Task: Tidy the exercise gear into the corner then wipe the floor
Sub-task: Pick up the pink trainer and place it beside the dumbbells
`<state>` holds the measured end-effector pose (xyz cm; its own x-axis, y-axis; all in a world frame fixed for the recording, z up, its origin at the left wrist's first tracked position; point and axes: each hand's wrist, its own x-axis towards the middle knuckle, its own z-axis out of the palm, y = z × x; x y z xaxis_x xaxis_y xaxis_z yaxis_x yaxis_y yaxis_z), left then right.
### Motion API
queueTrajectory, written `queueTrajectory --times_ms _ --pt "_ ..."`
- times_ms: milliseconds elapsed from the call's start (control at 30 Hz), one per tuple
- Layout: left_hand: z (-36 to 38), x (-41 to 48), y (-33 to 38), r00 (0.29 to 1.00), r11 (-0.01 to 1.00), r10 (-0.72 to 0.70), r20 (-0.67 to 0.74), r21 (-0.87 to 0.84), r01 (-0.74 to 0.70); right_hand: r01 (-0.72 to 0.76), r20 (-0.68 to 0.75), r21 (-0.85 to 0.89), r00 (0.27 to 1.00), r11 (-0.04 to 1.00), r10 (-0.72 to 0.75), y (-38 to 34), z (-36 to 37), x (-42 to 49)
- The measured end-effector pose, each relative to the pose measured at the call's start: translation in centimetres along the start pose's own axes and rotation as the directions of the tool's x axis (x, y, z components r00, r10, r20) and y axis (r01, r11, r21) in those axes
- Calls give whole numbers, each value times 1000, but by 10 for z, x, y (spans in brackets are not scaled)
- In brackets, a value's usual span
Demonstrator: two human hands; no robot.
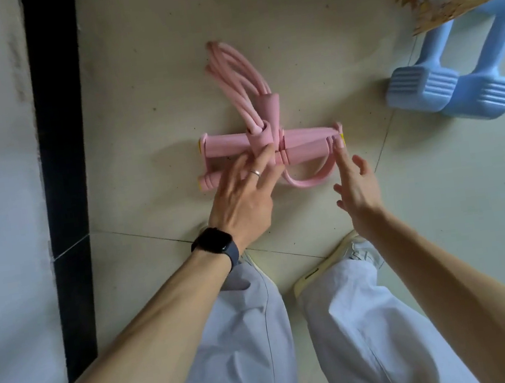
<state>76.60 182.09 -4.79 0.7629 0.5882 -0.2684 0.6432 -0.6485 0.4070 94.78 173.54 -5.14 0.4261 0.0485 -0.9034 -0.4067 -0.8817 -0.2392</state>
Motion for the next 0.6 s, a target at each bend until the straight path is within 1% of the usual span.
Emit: queueTrajectory --times_ms 33,67,100,133,167,200,233,267,300,333,367,400,433,500,533,567,600 --pt "-2 -4 -5 997 997 -64 -44 -41 62 -9 -38 11 999 1000 9 -8 4 0" --pt "-4 -7 -9 979 979 -188 -80 -93 180 -8 -74 16 997 1000 9 -16 8 1" --pt "-4 -9 -13 925 922 -368 -93 -168 349 -4 -113 9 994 1000 5 -21 12 4" --pt "-5 -9 -18 826 802 -562 -45 -274 531 11 -146 -7 989 1000 -12 -25 17 5" --pt "-10 -6 -21 681 604 -729 69 -401 689 43 -167 -28 985 999 -48 -26 21 8" --pt "-11 -2 -26 540 404 -818 200 -471 785 89 -175 -55 980 994 -98 -24 26 12" --pt "-8 2 -30 445 257 -842 306 -498 828 133 -178 -82 973 988 -146 -22 29 16" --pt "-6 6 -34 424 206 -826 372 -501 841 159 -186 -99 967 982 -175 -19 32 19" --pt "-4 8 -37 466 253 -803 372 -495 831 177 -190 -101 963 979 -193 -15 33 22" --pt "-3 9 -40 520 321 -790 324 -504 802 202 -185 -96 959 975 -217 -11 33 22" --pt "-1 9 -42 558 376 -781 280 -503 778 241 -167 -84 953 967 -252 -4 33 23" --pt "2 10 -44 571 388 -779 261 -514 765 284 -139 -72 946 956 -291 1 32 21" --pt "4 11 -45 558 362 -785 268 -532 765 309 -110 -51 943 950 -313 6 30 21" --pt "2 15 -45 510 261 -802 311 -585 768 302 -51 46 953 952 -300 11 27 21" --pt "0 18 -45 497 219 -803 329 -613 759 300 -36 85 954 950 -298 10 24 24" --pt "-5 23 -45 502 203 -793 346 -627 752 311 -32 109 951 944 -309 9 20 26" --pt "-10 29 -46 521 214 -777 354 -630 747 324 -45 113 946 939 -321 4 15 28"
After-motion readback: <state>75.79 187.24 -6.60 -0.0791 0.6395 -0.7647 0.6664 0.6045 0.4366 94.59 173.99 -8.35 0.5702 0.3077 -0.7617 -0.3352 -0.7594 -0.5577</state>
